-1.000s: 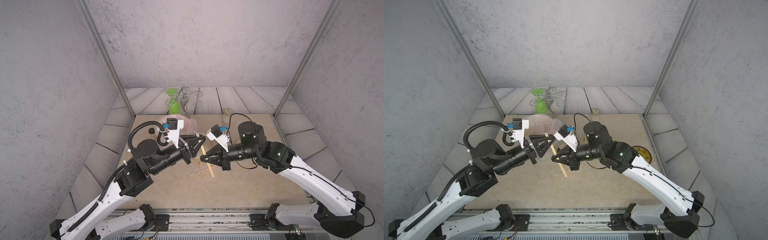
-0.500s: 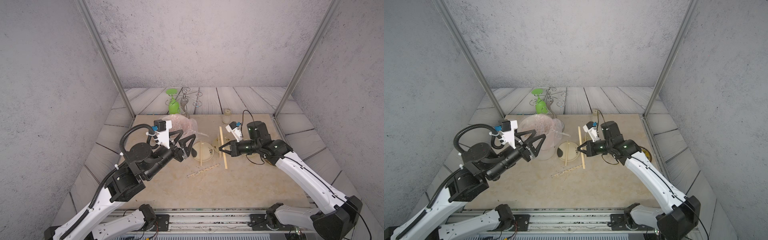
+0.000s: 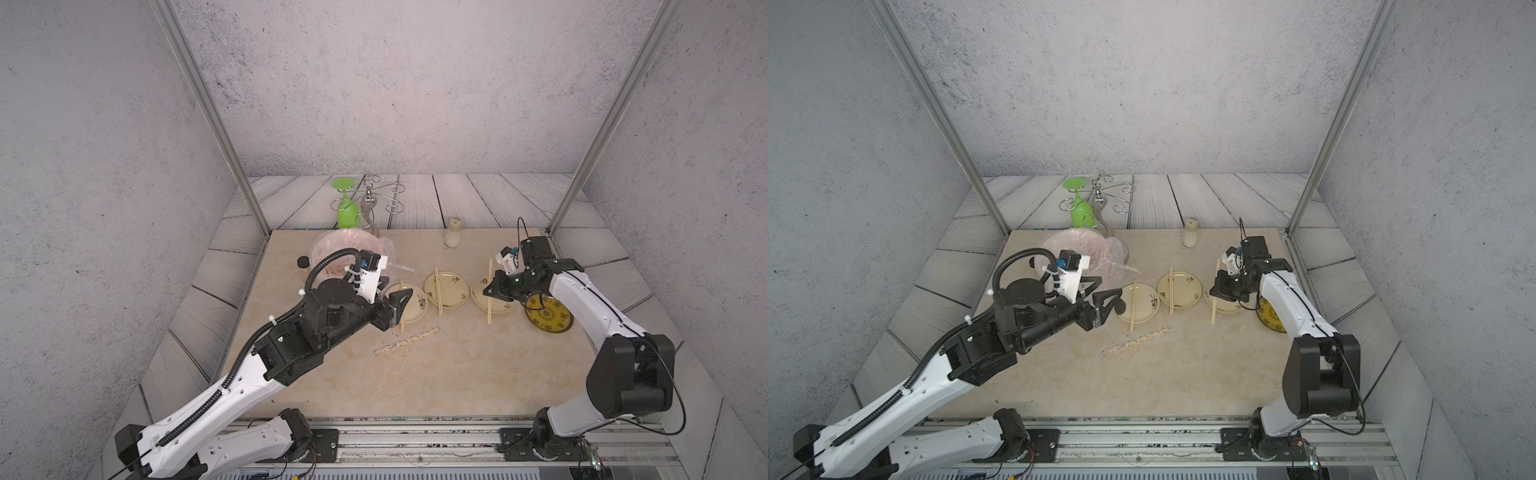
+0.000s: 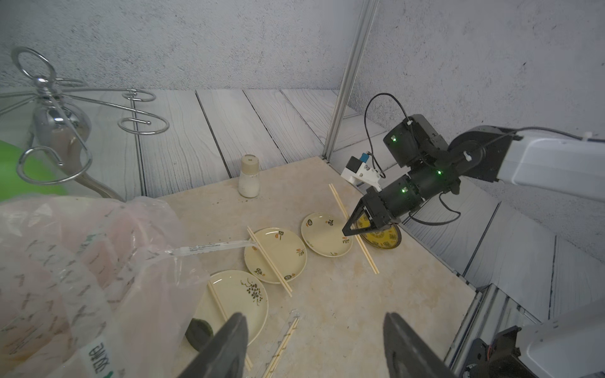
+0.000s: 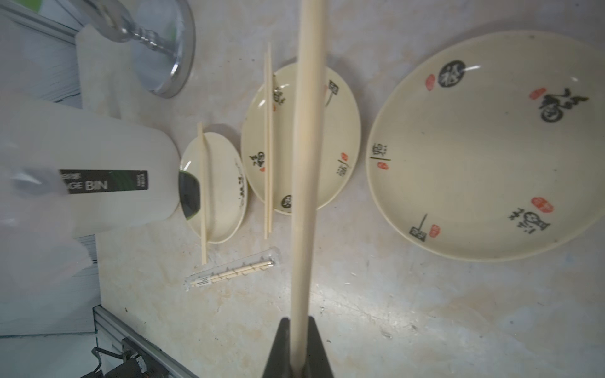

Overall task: Remove the packaging of disposable chopsticks
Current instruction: Place the disposable chopsticks on the plate.

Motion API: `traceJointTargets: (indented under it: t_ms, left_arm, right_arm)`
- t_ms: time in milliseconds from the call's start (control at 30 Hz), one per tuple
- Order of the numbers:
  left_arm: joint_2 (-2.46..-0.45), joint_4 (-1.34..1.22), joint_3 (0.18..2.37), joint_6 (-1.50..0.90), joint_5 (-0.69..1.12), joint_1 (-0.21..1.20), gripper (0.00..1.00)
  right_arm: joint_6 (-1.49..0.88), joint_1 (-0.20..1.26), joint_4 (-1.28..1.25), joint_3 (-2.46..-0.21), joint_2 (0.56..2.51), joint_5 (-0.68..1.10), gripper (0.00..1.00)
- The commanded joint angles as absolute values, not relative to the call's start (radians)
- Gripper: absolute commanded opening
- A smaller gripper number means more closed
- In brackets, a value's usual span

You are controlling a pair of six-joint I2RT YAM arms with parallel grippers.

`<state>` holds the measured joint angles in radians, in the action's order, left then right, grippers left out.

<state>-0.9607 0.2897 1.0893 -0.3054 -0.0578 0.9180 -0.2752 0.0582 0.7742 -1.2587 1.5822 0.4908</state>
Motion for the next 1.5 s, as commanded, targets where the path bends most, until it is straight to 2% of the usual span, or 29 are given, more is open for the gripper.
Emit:
traceJointTargets:
  t_ms: [0,300,500,1467]
  left_arm:
    - [-0.970,0.278,1.073,-0.243,-0.034,0.913,0.68]
    - [-0.980,0.277,1.037,-0.226,-0.062,0.909,0.68]
    - [-0.975,0.280,1.031,-0.212,-0.090,0.903,0.68]
    - [-1.002,0.287,1.031,-0.227,-0.102,0.889,0.68]
  right_arm:
    - [-0.223,0.032,0.824,-1.312,1.680,0.476,0.00]
    - [-0.192,0.012,0.874,-1.453,1.915,0.493,0.00]
    - [-0.139,-0.001,0.992,-1.593,2.077,0.517,0.02]
    - [-0.140,-0.039,0.905,-1.625,2.212,0.605,0.09]
